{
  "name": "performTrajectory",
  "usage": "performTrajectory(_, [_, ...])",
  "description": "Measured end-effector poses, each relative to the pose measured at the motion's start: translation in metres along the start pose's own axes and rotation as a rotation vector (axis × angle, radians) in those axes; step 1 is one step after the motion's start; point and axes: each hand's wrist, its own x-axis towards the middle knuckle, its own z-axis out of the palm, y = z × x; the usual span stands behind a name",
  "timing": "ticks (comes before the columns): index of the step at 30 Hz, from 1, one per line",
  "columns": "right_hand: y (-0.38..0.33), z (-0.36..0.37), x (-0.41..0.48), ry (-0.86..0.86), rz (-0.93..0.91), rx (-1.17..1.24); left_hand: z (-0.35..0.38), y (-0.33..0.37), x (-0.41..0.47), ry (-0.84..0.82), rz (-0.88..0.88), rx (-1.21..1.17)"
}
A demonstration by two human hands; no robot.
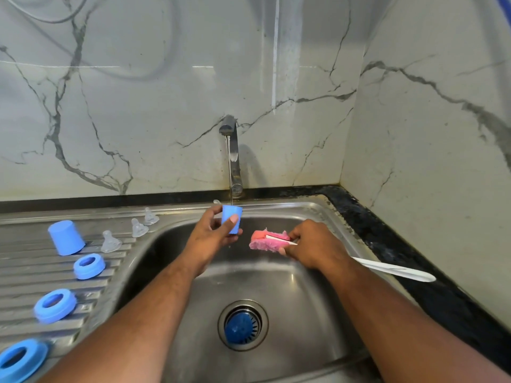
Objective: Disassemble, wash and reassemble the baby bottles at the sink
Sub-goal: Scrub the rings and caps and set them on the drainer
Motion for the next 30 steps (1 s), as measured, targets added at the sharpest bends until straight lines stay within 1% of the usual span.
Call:
performTrajectory(2, [0.001,0.001,0.001,0.001,0.001,0.001,0.0,-0.002,-0.003,-0.028,-0.005,0.074])
performTrajectory(3, [0.0,0.001,0.001,-0.003,0.004,0.0,-0.001,-0.003,-0.004,-0.025,0.005,0.163])
performTrajectory(6, [0.0,0.003,0.003,0.0,0.013,-0.009,-0.005,-0.007,-0.002,0.034,0.093,0.537])
performTrajectory(10, [0.001,0.005,0.004,0.014,0.022,-0.028,-0.005,-0.01,0.001,0.061,0.201,0.759])
performTrajectory(12, [0.001,0.005,0.004,0.009,0.023,-0.031,-0.003,-0.006,0.002,0.095,0.223,0.776])
performTrajectory(15, [0.001,0.005,0.005,0.004,0.017,-0.04,0.003,-0.003,0.002,0.14,0.139,0.699])
performTrajectory(17, [0.001,0.006,0.005,0.002,0.019,-0.041,0.006,-0.005,0.004,0.133,0.126,0.728])
performTrajectory(20, [0.0,0.007,0.005,0.002,0.017,-0.039,0.009,-0.007,0.005,0.108,0.143,0.785])
performTrajectory(27, [0.0,0.006,0.005,0.004,0.005,-0.038,0.007,-0.008,0.006,0.121,0.164,0.788])
performTrajectory(30, [-0.004,0.005,0.003,0.024,-0.005,-0.055,0.007,-0.002,0.0,0.157,0.253,0.761])
